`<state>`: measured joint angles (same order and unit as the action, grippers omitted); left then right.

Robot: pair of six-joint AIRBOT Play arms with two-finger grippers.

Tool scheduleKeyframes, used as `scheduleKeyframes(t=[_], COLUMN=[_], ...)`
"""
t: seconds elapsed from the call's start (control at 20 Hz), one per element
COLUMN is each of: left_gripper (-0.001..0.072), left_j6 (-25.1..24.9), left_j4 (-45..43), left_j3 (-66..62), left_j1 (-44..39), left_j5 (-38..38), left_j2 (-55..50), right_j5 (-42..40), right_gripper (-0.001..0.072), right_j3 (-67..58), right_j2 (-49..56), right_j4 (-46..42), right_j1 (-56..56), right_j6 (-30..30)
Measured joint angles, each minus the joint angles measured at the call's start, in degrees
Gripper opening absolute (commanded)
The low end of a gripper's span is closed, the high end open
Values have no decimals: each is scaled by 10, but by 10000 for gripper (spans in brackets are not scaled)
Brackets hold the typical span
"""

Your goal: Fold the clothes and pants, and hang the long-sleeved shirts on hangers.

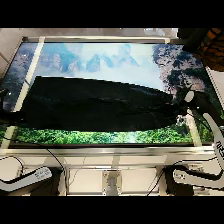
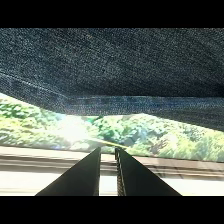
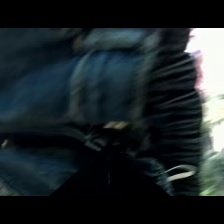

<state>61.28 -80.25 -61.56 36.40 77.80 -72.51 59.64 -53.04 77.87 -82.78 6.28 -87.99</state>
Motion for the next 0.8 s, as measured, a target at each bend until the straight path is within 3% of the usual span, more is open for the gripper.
scheduleKeyframes(t=[0.35, 0.8], left_gripper=[109, 109], left_j6=[0, 0], left_j4=[0, 0], left_j3=[0, 0], left_j1=[0, 0], left_j5=[-2, -5], left_j2=[0, 0], right_j5=[91, 165], right_gripper=[12, 13], right_j3=[40, 160], right_j2=[-21, -159], right_j4=[-15, -64], right_j1=[-53, -7], right_j6=[23, 17])
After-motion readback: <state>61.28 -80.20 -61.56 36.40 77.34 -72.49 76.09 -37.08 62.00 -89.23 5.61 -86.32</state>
